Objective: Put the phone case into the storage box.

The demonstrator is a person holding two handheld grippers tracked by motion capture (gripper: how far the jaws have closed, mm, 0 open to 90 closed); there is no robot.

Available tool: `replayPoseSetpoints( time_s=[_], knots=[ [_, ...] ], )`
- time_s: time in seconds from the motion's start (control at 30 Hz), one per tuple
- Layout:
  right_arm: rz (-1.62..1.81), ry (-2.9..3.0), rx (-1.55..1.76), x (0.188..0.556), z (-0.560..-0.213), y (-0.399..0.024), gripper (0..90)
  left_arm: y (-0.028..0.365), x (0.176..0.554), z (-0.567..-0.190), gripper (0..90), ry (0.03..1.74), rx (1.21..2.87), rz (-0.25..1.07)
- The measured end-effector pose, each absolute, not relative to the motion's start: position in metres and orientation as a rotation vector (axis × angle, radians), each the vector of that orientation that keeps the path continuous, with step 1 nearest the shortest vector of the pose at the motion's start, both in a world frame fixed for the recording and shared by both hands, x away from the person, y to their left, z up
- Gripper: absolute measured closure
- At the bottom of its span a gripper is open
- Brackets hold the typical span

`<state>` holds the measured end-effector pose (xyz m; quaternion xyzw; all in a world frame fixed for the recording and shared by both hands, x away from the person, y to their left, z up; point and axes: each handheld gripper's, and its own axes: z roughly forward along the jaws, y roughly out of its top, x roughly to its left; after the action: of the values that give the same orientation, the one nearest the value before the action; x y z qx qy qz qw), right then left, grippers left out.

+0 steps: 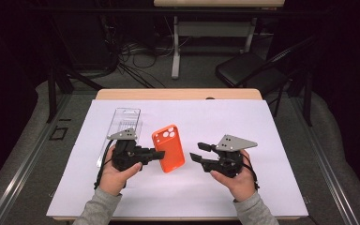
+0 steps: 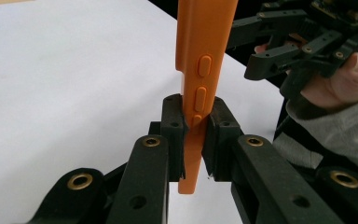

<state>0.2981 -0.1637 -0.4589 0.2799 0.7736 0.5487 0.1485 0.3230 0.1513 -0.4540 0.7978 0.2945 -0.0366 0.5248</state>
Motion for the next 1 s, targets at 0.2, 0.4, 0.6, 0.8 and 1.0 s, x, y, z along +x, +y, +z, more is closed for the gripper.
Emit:
replayPoseSetpoints(
  time_s=[0.2,0.4,0.6,0.8,1.0],
  knots=[
    [1.621,2.272,0.749,0.298,-0.457,-0.164,47.7,0.148,0.321,-0.452,80.1,0.642,1.955,-0.092],
    [1.64,2.303,0.688,0.298,-0.456,-0.164,45.0,0.144,0.319,-0.453,80.2,0.613,1.975,-0.111],
    [1.627,2.311,0.685,0.299,-0.456,-0.166,44.9,0.141,0.318,-0.453,80.2,0.587,1.99,-0.123],
    [1.666,2.36,0.686,0.299,-0.457,-0.165,47.1,0.138,0.316,-0.454,80.2,0.56,2.004,-0.138],
    [1.653,2.394,0.682,0.299,-0.458,-0.164,48.9,0.134,0.315,-0.454,80.2,0.534,2.022,-0.15]
  ],
)
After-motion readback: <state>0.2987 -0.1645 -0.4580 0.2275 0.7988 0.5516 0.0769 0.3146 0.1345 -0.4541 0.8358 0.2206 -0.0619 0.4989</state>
